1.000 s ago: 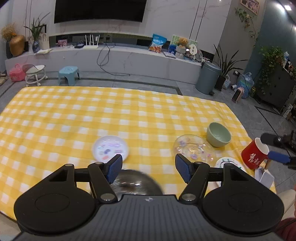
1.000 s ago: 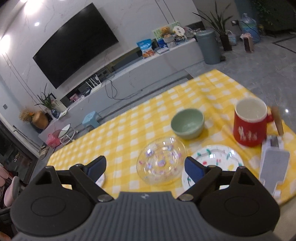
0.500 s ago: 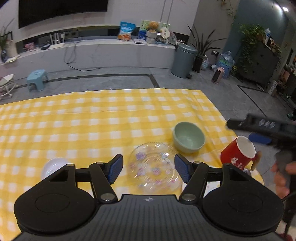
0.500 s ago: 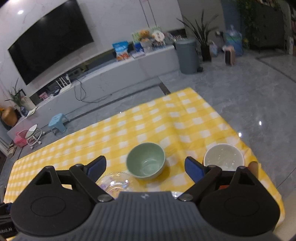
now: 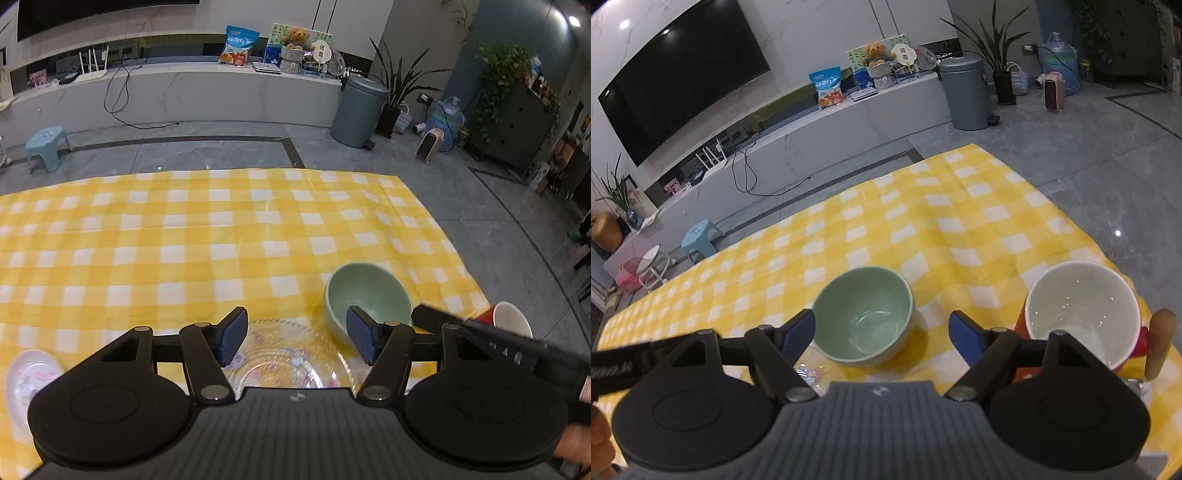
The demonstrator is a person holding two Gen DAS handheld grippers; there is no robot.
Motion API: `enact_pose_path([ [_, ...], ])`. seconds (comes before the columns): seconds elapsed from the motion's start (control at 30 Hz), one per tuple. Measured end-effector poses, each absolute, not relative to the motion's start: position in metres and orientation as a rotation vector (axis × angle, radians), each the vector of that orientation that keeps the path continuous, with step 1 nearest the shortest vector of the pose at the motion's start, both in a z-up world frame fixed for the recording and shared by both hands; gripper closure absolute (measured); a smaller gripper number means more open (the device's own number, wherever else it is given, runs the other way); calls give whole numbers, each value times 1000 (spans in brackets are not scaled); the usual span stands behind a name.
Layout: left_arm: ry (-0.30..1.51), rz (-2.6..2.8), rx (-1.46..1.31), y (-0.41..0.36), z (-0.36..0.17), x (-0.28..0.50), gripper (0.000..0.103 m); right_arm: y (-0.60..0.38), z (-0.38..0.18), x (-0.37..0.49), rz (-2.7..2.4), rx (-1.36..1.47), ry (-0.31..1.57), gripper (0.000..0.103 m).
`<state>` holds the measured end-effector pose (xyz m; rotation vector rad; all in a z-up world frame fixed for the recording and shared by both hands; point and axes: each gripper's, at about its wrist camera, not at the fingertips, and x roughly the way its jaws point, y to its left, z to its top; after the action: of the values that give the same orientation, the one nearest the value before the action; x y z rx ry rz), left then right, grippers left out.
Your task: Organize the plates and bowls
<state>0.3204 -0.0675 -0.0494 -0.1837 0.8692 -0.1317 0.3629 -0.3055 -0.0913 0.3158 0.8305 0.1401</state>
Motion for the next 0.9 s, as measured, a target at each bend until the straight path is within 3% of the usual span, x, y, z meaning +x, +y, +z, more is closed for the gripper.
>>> enact_pose_path([
  [0.2,894,-175,-187,-74,-64,338,32,-306,-103,367,139,320,841,30],
  [0.27,910,-169,-203,-77,-70,344,32,-308,-107,368,138,335,850,45],
  [0.3,915,-167,-217,-77,-73,347,32,-307,-109,368,143,337,859,47],
  [0.7,990,-139,-207,-100,-104,379,38,-306,-132,376,113,378,887,53],
  [0.8,1030,-172,-233,-102,-110,384,45,-302,-141,380,146,393,917,61],
  [0.9,1047,-177,-221,-109,-115,386,64,-300,-145,382,162,421,917,63],
])
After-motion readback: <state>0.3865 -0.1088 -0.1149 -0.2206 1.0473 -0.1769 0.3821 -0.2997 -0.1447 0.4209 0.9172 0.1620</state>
